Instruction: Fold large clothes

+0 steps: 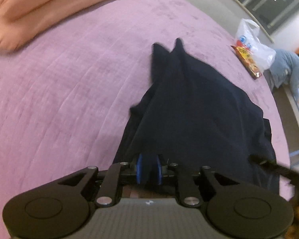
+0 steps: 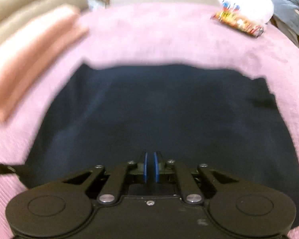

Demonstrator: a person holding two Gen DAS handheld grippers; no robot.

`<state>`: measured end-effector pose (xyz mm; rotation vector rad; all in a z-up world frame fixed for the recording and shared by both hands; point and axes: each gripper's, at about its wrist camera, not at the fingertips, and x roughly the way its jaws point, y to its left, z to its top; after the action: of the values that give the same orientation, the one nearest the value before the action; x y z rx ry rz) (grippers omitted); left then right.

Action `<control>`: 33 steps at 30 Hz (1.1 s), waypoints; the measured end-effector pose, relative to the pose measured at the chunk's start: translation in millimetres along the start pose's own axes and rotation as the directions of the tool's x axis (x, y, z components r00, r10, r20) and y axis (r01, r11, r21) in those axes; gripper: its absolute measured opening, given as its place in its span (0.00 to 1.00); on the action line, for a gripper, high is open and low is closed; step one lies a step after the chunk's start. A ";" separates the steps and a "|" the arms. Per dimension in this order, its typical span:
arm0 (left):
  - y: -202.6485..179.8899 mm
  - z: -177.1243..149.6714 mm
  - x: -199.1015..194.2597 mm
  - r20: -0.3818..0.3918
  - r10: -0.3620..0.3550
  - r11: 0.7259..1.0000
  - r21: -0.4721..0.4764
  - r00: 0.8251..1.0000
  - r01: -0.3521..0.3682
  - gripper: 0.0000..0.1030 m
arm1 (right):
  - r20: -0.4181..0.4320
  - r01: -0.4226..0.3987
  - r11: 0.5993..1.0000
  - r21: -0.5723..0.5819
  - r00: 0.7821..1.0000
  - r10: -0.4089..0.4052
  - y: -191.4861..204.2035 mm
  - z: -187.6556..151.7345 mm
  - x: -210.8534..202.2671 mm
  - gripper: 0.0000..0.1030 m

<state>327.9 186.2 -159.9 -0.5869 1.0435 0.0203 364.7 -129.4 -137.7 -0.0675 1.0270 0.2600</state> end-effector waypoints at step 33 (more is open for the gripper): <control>16.6 -2.2 71.5 0.124 -0.250 0.899 -0.337 0.960 0.278 0.50 | 0.035 0.022 0.993 0.113 0.999 -0.026 -5.6 -8.6 5.2 0.08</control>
<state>358.4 180.9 -226.5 -1.0452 0.8815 -0.0095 361.5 -135.4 -147.0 0.0264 1.0023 0.1802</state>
